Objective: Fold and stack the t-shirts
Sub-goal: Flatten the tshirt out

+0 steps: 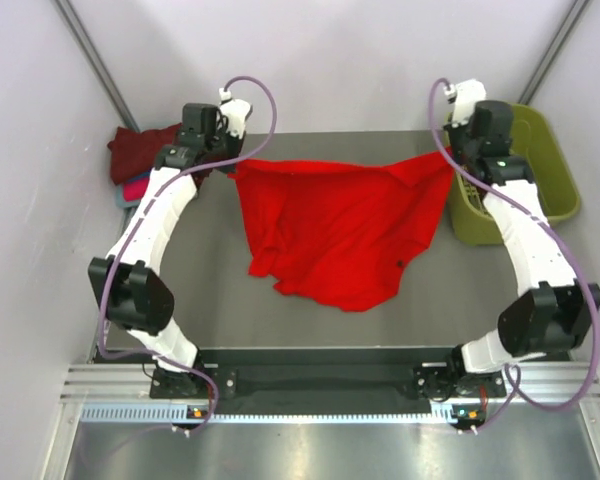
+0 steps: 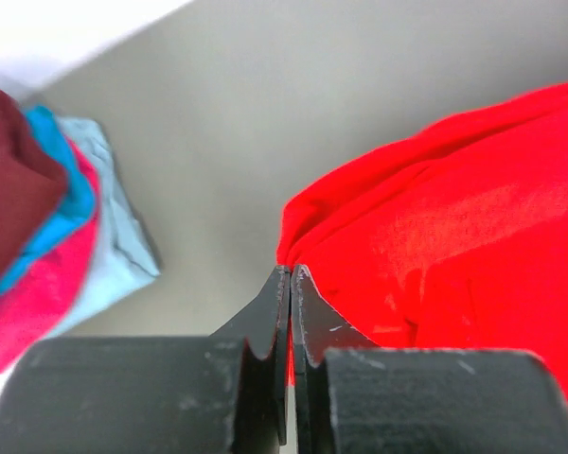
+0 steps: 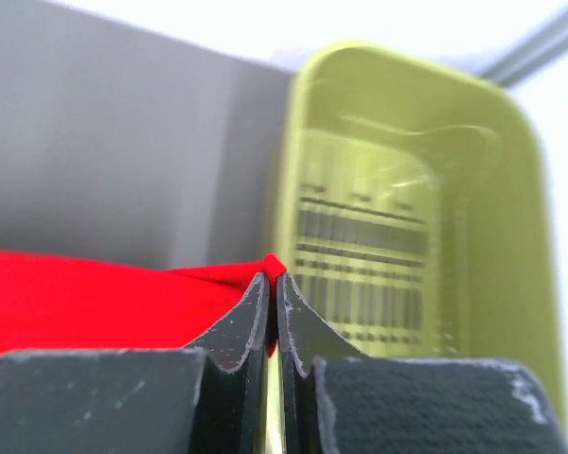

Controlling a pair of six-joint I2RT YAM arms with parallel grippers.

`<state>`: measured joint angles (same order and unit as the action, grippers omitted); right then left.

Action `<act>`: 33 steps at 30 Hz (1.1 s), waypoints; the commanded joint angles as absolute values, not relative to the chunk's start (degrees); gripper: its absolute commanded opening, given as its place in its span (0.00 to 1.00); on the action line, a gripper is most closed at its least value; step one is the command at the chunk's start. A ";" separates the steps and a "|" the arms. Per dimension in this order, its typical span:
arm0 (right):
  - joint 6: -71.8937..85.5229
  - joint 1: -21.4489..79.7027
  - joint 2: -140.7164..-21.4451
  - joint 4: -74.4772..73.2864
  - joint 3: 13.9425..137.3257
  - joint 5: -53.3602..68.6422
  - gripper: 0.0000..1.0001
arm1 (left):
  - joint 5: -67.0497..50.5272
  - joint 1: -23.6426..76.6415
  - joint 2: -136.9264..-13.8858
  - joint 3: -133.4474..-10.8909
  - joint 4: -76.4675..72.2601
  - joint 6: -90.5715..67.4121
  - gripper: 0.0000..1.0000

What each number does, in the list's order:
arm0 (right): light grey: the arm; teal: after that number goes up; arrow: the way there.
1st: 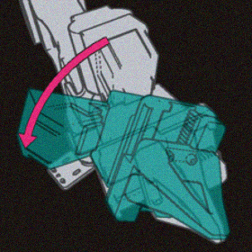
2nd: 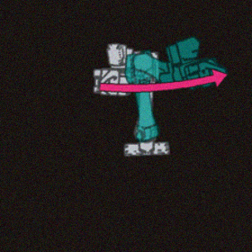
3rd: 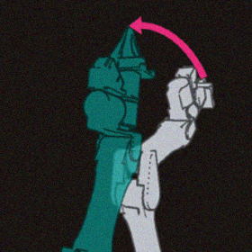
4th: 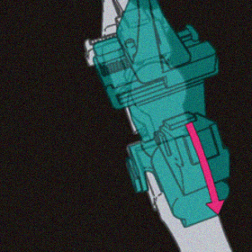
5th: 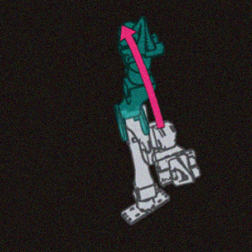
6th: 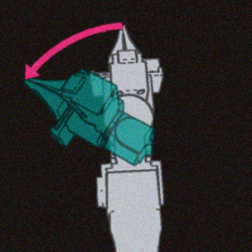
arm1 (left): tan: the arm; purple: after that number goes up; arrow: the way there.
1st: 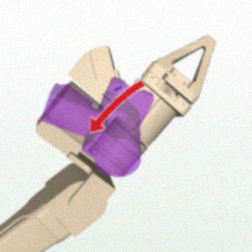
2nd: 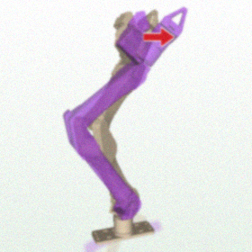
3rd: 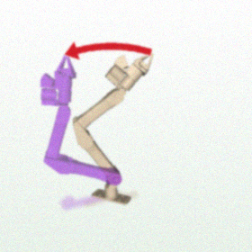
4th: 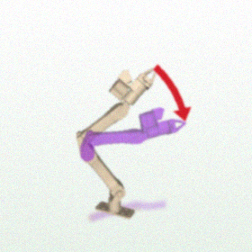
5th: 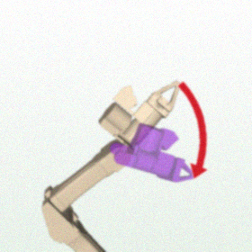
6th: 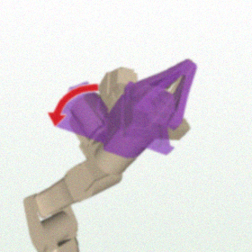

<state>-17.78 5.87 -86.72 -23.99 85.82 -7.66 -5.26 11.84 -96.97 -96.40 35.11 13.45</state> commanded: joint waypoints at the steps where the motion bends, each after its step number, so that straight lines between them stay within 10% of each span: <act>1: -16.53 2.47 -79.46 -22.50 87.19 -9.67 0.00 | -7.02 11.69 -92.38 -97.39 36.47 15.99 0.00; 21: -9.05 -2.02 -47.84 -33.21 87.97 -0.35 0.00 | -14.50 11.78 -62.59 -97.99 29.09 22.67 0.04; 33: -9.05 -1.93 -42.00 -43.51 109.67 -7.47 0.00 | -12.93 10.02 -54.84 -105.82 30.32 20.83 0.00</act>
<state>-7.92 -0.95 -39.55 -42.35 105.54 -2.37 -15.40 11.16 -55.42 -104.71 32.95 20.25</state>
